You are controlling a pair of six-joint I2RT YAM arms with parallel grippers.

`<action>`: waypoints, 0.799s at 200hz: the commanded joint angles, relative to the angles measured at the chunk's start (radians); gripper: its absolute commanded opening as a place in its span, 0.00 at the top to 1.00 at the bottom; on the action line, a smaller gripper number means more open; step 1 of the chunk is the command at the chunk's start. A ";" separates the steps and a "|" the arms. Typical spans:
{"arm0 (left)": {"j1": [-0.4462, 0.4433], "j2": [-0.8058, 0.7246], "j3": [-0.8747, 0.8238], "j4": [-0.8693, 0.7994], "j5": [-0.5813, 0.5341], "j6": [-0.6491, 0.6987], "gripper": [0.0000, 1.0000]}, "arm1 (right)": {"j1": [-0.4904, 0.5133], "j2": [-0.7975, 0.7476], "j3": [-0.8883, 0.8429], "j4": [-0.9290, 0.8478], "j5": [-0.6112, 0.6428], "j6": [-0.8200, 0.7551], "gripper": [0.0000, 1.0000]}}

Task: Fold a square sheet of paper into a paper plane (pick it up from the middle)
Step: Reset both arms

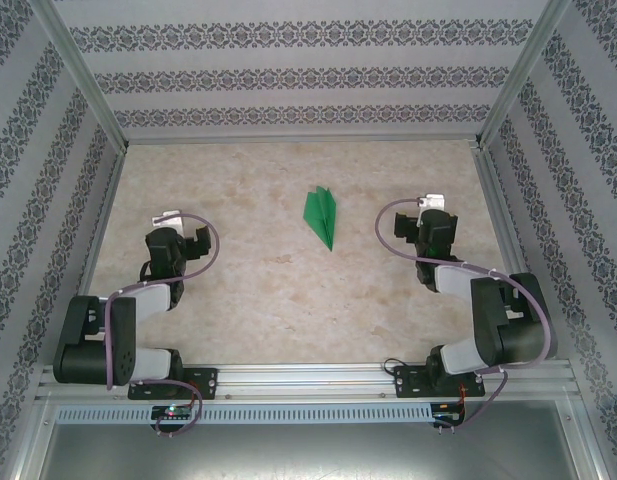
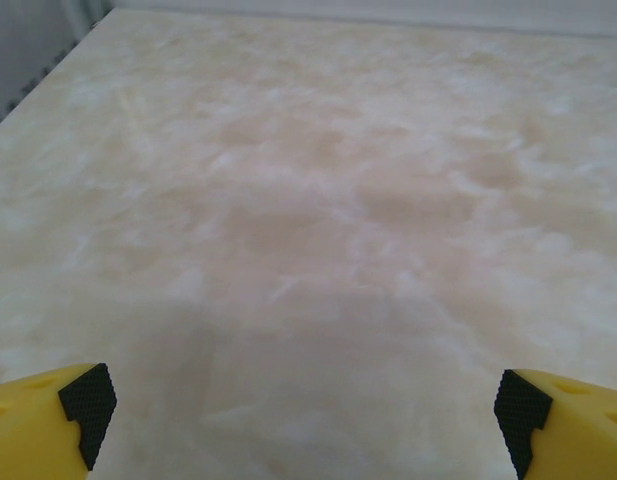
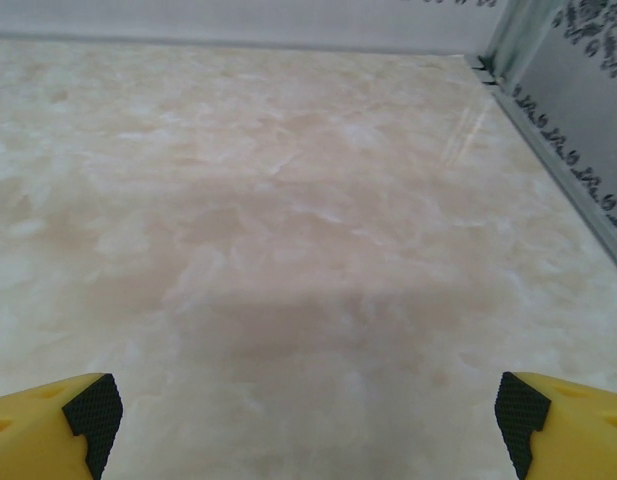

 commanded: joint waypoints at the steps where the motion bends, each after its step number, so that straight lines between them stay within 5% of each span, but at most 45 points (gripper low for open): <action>1: 0.013 0.055 0.001 0.156 0.123 0.043 0.00 | -0.026 0.010 -0.051 0.161 -0.145 -0.015 0.02; 33: 0.012 0.152 0.017 0.212 0.137 0.050 0.00 | -0.033 0.057 -0.108 0.315 -0.193 -0.029 0.02; 160: -0.017 0.204 0.068 0.151 0.112 0.080 0.00 | -0.057 0.053 -0.075 0.239 -0.195 0.003 0.02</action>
